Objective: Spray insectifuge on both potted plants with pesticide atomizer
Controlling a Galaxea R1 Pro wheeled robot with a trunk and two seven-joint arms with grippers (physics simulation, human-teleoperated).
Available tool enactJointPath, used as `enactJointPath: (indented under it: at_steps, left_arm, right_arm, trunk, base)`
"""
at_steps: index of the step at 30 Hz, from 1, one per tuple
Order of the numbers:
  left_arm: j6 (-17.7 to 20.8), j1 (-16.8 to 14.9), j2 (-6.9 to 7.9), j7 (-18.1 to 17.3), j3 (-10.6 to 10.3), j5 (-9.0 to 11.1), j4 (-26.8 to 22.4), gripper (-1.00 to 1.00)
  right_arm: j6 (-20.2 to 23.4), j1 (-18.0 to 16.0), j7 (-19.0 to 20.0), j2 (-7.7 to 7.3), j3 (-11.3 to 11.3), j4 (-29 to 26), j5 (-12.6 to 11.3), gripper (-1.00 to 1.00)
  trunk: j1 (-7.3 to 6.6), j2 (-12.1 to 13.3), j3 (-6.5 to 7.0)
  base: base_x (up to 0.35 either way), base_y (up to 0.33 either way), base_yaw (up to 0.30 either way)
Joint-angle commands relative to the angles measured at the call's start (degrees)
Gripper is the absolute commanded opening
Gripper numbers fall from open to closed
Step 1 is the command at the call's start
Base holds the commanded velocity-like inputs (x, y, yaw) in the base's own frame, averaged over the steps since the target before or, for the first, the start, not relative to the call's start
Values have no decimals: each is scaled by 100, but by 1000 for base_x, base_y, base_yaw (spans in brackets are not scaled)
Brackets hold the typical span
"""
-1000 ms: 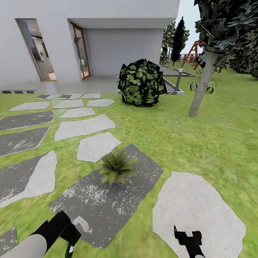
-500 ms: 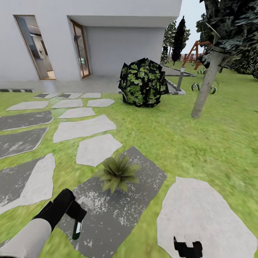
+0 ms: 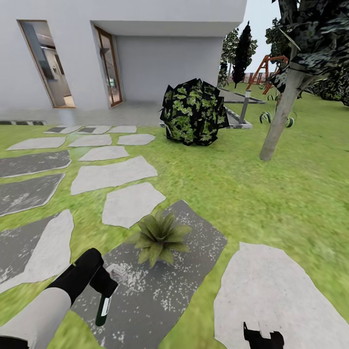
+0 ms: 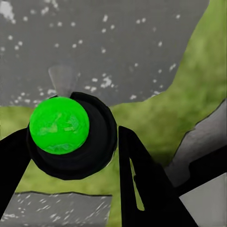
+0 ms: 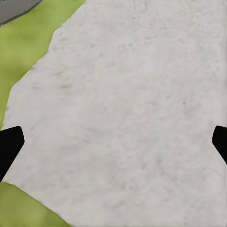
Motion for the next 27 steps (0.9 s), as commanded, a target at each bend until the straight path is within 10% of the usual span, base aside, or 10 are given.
enactJointPath:
  at_steps: [1,21,25,27]
  left_arm:
    - [6,-3,0,-62,-18,-60,-9,-100]
    - [13,-104,-12,-267,-45,-66,-16,-100]
    - [12,-390,28,-1207,-646,-415,-9,-100]
    - [7,-625,42,-1994,-760,-935,-10,-100]
  right_arm:
    - [-24,-5,-26,0,-33,10,61,100]
    - [-24,-4,-26,9,-26,10,70,100]
    - [-24,-4,-26,1,-26,17,71,100]
    - [-24,-7,-26,1,-26,19,78,100]
  trunk:
    - [-1,-2,-5]
    - [-1,-2,-5]
    - [-1,-2,-5]
    - [-1,-2,-5]
  base:
    - [100,16,0]
    - [124,17,0]
    - [232,69,0]
    - [32,7,0]
